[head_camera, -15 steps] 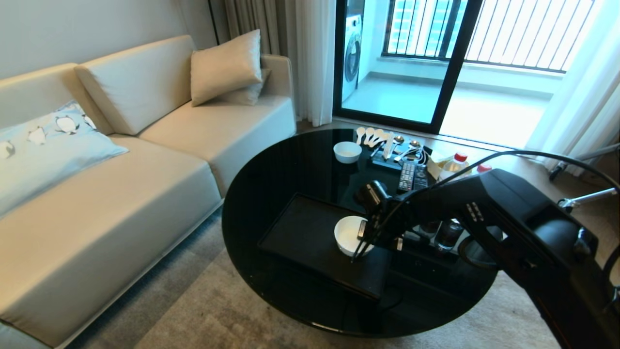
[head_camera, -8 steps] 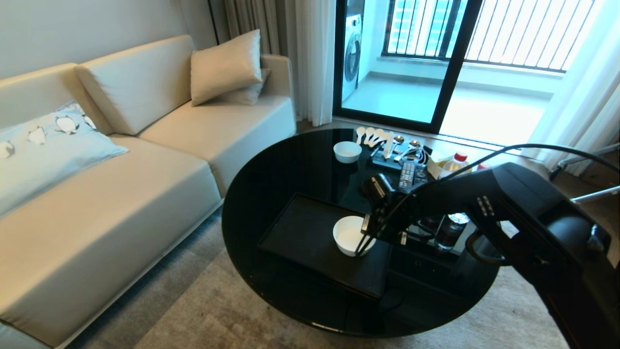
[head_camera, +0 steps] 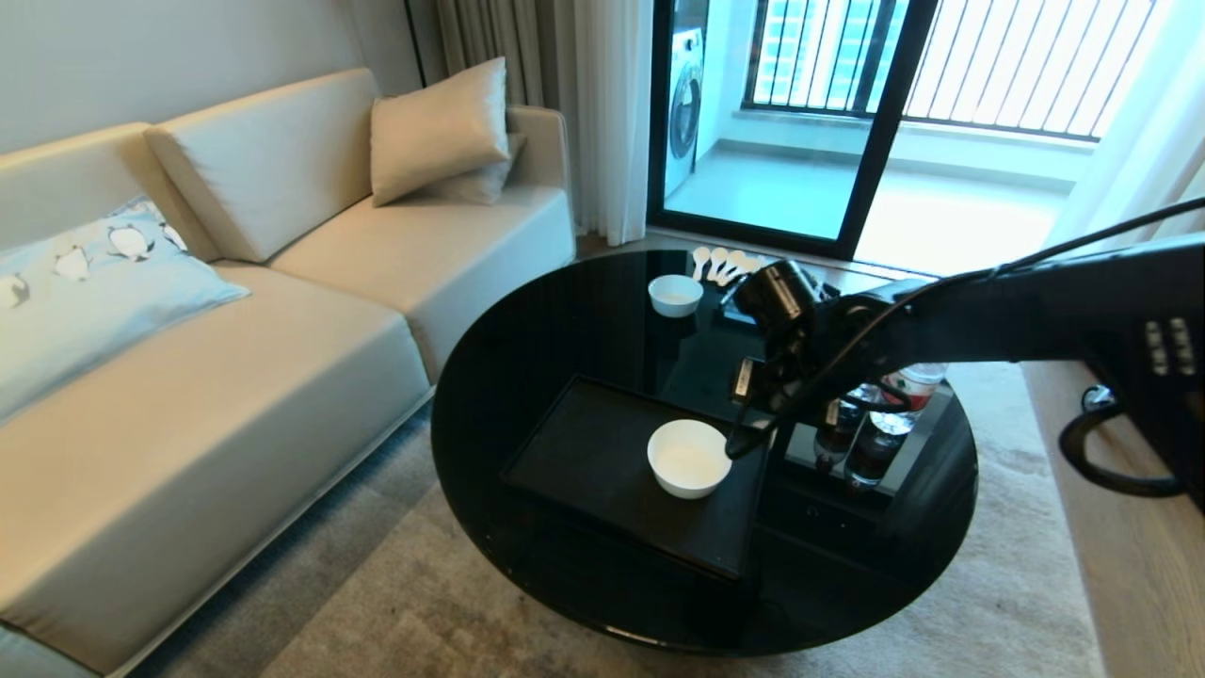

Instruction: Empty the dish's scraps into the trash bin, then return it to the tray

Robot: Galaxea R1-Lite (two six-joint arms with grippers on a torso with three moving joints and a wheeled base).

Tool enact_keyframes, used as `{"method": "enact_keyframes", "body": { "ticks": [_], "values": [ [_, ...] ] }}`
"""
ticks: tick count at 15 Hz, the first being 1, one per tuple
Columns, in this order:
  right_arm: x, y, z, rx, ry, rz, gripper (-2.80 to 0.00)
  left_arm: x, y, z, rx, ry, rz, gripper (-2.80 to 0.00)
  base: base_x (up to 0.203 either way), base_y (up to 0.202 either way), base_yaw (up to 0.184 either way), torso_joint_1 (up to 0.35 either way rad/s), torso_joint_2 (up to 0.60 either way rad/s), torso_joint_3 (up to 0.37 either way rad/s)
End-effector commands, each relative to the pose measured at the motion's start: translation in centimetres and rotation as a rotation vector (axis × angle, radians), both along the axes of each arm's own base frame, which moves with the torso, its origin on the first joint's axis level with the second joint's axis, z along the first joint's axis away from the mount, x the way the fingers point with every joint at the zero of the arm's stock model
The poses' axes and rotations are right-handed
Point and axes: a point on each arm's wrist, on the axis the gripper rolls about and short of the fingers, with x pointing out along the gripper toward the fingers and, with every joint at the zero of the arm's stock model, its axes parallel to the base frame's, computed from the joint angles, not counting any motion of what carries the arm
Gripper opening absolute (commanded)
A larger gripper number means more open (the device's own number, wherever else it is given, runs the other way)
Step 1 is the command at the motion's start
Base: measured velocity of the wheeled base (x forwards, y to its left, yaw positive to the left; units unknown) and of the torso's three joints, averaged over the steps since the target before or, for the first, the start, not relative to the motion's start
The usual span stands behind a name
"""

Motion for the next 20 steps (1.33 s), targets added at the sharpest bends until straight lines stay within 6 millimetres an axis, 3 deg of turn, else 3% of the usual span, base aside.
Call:
{"method": "enact_keyframes", "body": {
  "ticks": [1, 4, 5, 11, 20],
  "values": [
    [-4.1, -2.1, 4.3, -0.018, -0.069, 0.018, 0.00, 0.0, 0.0, 0.0, -0.001, 0.000, 0.000, -2.80, 0.000, 0.000, 0.000, 0.000, 0.00, 0.000],
    [-8.0, -4.4, 4.7, -0.097, -0.092, 0.072, 0.00, 0.0, 0.0, 0.0, -0.001, 0.000, 0.000, -2.80, 0.000, 0.000, 0.000, 0.000, 0.00, 0.000],
    [-9.3, -5.1, 4.3, -0.126, -0.099, 0.097, -2.80, 0.0, 0.0, 0.0, -0.001, -0.001, 0.000, -2.80, 0.000, 0.000, 0.000, 0.000, 0.00, 0.000],
    [-16.9, -10.0, 2.9, -0.272, -0.210, 0.210, -2.80, 0.0, 0.0, 0.0, -0.001, 0.000, 0.000, -2.80, 0.000, 0.000, 0.000, 0.000, 0.00, 0.000],
    [-28.0, -15.9, 1.3, -0.340, -0.448, 0.139, -2.80, 0.0, 0.0, 0.0, -0.001, 0.000, 0.000, -2.80, 0.000, 0.000, 0.000, 0.000, 0.00, 0.000]
  ]
}}
